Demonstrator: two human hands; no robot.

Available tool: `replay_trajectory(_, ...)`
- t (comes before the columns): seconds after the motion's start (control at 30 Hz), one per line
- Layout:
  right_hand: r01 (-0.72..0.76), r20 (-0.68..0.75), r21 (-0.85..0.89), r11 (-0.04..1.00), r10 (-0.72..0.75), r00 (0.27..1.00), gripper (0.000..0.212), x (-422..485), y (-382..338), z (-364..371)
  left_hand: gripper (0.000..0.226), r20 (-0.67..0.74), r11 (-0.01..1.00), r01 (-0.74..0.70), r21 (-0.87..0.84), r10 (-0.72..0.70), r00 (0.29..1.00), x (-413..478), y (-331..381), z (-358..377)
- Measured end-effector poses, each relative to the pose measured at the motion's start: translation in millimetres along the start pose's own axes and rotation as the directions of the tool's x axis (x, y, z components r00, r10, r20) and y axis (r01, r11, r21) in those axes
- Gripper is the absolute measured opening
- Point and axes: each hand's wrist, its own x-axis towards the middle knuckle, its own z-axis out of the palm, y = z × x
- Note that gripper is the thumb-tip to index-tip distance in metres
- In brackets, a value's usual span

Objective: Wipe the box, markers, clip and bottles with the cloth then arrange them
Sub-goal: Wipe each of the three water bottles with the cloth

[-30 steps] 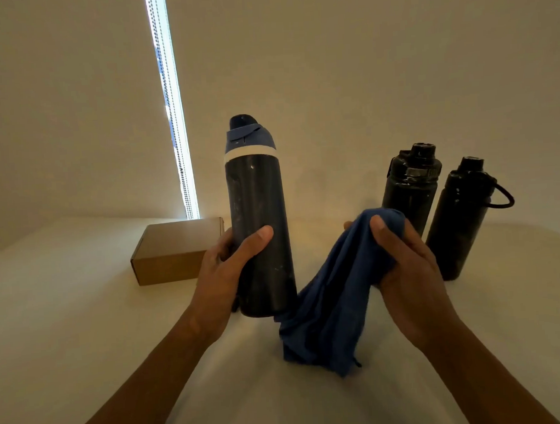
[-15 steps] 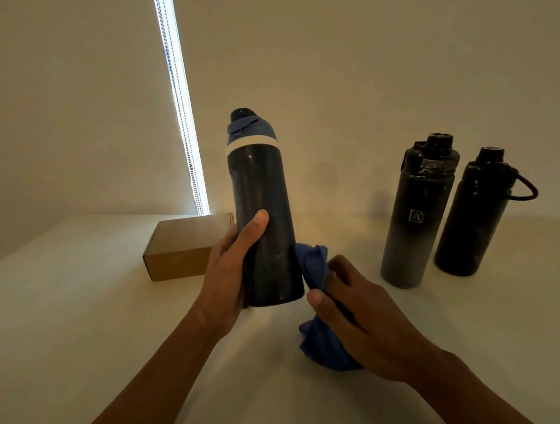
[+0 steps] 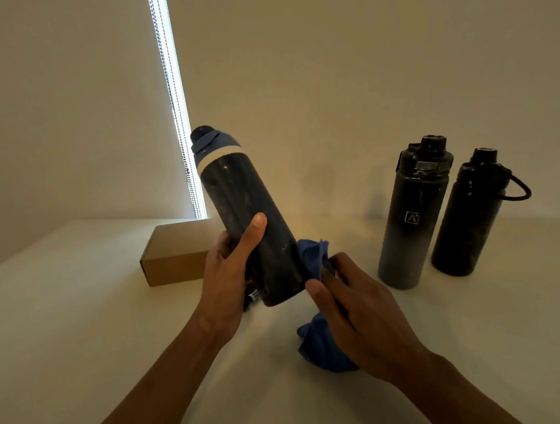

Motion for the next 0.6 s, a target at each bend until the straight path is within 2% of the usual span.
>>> replay_trajectory(0.1,0.134,0.05,-0.086,0.987,-0.131,0.99,0.039,-1,-12,-3,0.054,-0.027,1.0,0.007,-0.007,-0.007,1.0,2,0,-2)
replay_trajectory(0.13,0.125,0.063,-0.065,0.99,-0.121,0.991,0.036,-1,-9,4,0.055,-0.031,1.0,0.004,-0.006,-0.004,1.0,3,0,-2)
replay_trajectory(0.23,0.02,-0.032,0.057,0.998,-0.019,0.999,0.026,-3,0,14,0.05,-0.009,1.0,-0.006,0.01,0.006,1.0,2,0,-1)
replay_trajectory(0.37,0.115,0.137,-0.05,0.992,-0.107,0.985,0.034,-5,-11,-10,0.045,0.048,1.0,0.023,0.008,-0.024,0.999,1,1,1)
replay_trajectory(0.43,0.149,0.147,-0.1,0.984,-0.134,0.98,0.033,-1,-16,-15,0.048,0.073,0.999,0.033,0.024,-0.035,0.997,2,2,0)
replay_trajectory(0.6,0.078,0.138,-0.092,0.993,-0.065,0.988,0.043,3,-9,-10,0.05,0.156,0.998,0.057,0.033,-0.061,0.986,2,-1,0)
